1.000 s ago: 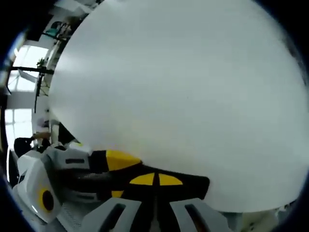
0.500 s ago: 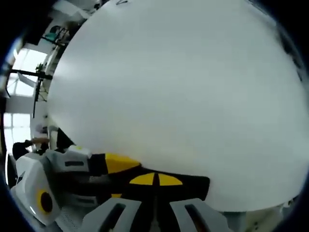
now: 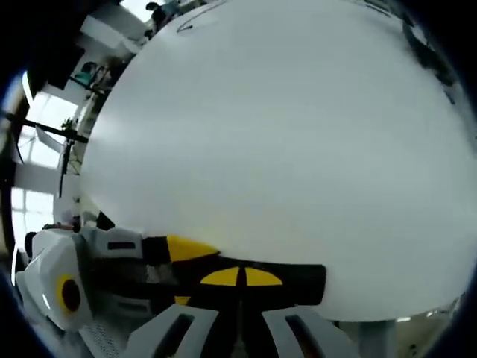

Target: Press the specified remote control buttons in sequence, fully releasing each button before pressing the next.

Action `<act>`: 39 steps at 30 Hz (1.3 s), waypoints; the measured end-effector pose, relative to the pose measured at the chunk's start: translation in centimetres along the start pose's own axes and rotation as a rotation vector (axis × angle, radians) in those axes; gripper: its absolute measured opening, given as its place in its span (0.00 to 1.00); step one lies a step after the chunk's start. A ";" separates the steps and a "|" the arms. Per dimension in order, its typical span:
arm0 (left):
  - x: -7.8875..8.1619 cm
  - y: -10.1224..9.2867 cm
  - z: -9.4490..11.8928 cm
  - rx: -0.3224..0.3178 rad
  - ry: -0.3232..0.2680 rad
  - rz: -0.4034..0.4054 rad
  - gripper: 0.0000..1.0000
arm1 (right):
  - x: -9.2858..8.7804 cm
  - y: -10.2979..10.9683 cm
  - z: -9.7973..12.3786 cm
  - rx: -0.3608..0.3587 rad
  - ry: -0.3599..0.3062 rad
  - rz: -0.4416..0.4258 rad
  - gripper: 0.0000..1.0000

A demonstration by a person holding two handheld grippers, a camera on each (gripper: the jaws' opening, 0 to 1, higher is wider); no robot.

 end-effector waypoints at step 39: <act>-0.1 0.1 0.1 -0.012 -0.004 -0.006 0.24 | -1.3 0.6 -0.1 -0.051 -0.069 0.167 0.00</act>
Point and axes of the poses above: the point that each gripper's makers call its tool centre point, and the gripper's own axes: z roughly backward along the fingers, y roughly to its left, x roughly out of its top, the point moved 10 cm from there along z, roughly backward along the fingers, and after that the axes turned 4 degrees about -z, right-handed, at the moved point
